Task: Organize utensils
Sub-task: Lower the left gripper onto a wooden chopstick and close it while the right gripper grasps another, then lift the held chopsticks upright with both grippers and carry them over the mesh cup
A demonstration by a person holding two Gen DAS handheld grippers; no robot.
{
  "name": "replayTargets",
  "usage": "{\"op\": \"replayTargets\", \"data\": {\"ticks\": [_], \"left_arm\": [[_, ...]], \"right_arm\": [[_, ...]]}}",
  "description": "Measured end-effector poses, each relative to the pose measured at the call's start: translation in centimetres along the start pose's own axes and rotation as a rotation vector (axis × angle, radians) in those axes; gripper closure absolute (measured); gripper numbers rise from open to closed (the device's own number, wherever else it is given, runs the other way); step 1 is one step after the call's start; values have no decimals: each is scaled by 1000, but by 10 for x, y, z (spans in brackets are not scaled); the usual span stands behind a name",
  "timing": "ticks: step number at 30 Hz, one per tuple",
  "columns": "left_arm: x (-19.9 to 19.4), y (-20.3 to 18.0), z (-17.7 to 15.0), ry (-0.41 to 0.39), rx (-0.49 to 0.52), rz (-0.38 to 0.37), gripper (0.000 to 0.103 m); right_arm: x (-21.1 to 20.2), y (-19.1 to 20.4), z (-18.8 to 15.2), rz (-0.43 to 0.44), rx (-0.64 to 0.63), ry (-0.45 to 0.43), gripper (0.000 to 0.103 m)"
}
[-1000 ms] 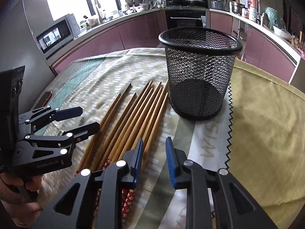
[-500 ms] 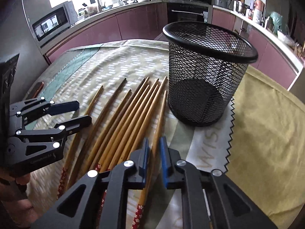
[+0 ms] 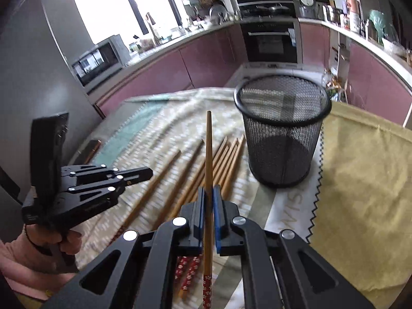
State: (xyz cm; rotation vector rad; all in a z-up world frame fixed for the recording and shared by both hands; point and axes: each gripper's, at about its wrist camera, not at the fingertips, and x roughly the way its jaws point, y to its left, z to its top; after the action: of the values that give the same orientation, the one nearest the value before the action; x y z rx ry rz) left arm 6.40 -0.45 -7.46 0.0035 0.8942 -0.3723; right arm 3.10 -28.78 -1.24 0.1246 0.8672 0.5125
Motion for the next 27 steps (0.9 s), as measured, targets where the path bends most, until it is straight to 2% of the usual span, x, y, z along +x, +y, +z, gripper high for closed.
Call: {"op": "replayTargets", "data": {"ticks": [4,8,11,12,16,19,24,27], "left_arm": [[-15,-5,5,-25,27,-15,102],[-9,-9,0,38,62,-38,101],[6,-9,-12,91,78,10,85],[10,-8,-14,103,75,17,84],[14,-7,-17,91,76,33,84],[16,-6,-15,86,64,41,93],[10,-3,-10,62,29,10,96],[-5,-4,-3,28,19,-48,96]], "right_arm": [[-27,1,11,21,-6,-79,97],[-41,3,14,17,-24,-111,97],[-41,4,14,16,-25,-116,97],[-40,4,14,16,-24,-117,97],[-40,6,13,7,-30,-128,97],[-47,7,16,5,-37,-150,97],[-59,12,21,-2,-54,-194,97],[-70,11,28,-4,-65,-226,97]]}}
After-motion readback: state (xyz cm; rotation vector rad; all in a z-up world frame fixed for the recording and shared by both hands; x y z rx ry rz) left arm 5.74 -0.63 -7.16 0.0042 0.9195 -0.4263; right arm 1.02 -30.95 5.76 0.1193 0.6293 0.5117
